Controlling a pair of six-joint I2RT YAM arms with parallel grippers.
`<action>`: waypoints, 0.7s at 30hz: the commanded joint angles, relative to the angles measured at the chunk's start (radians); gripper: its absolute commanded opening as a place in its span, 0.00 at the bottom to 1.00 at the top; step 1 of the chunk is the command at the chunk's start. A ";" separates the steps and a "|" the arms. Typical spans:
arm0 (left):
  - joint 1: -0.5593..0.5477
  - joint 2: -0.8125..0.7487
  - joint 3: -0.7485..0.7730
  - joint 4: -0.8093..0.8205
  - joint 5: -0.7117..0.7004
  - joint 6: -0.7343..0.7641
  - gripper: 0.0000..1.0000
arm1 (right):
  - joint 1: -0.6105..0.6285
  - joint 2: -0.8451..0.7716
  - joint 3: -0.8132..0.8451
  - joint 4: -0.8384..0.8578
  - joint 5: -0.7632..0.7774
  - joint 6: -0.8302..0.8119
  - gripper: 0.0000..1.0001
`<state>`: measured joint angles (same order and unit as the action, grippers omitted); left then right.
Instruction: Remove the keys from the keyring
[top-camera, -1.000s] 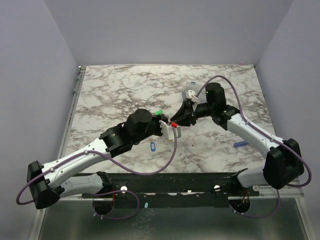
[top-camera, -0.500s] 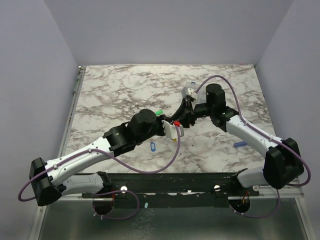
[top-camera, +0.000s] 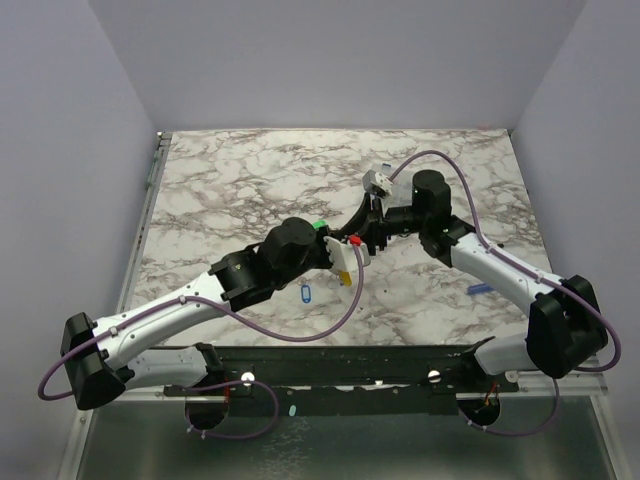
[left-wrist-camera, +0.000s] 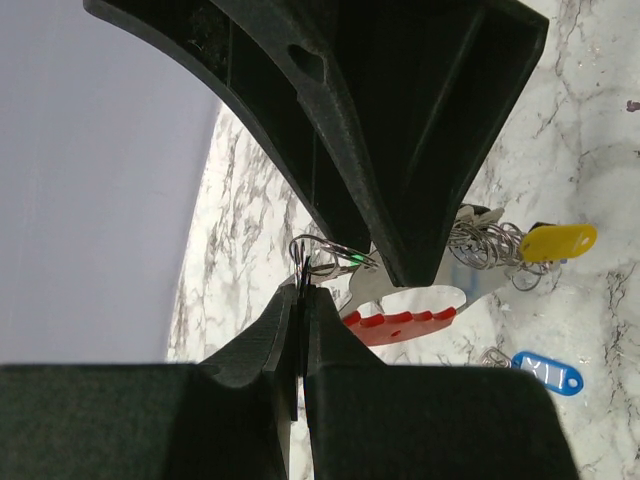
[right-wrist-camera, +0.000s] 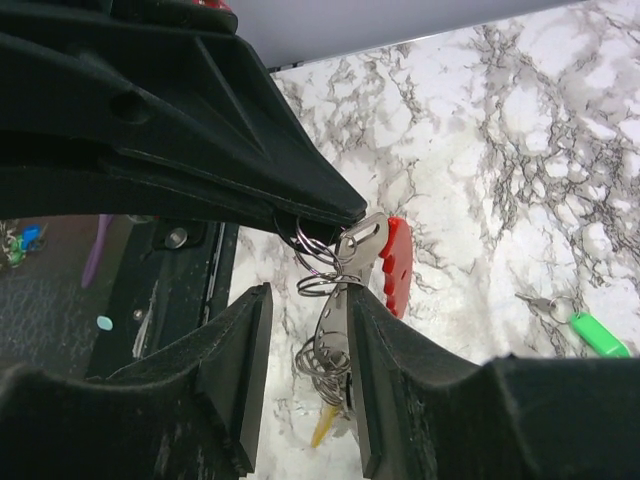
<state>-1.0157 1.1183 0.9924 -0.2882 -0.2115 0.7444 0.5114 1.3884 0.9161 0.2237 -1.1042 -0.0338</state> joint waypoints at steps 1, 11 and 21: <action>-0.008 0.001 0.039 0.012 -0.039 -0.027 0.00 | 0.010 0.007 -0.013 0.068 0.044 0.072 0.44; -0.009 -0.002 0.037 0.012 -0.055 -0.022 0.00 | 0.011 0.004 -0.013 0.034 0.080 0.029 0.10; 0.012 -0.061 -0.034 0.022 -0.061 0.008 0.00 | 0.012 -0.012 -0.009 -0.021 0.082 -0.041 0.00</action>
<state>-1.0145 1.1172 0.9821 -0.3012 -0.2520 0.7410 0.5179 1.3891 0.9131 0.2375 -1.0512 -0.0383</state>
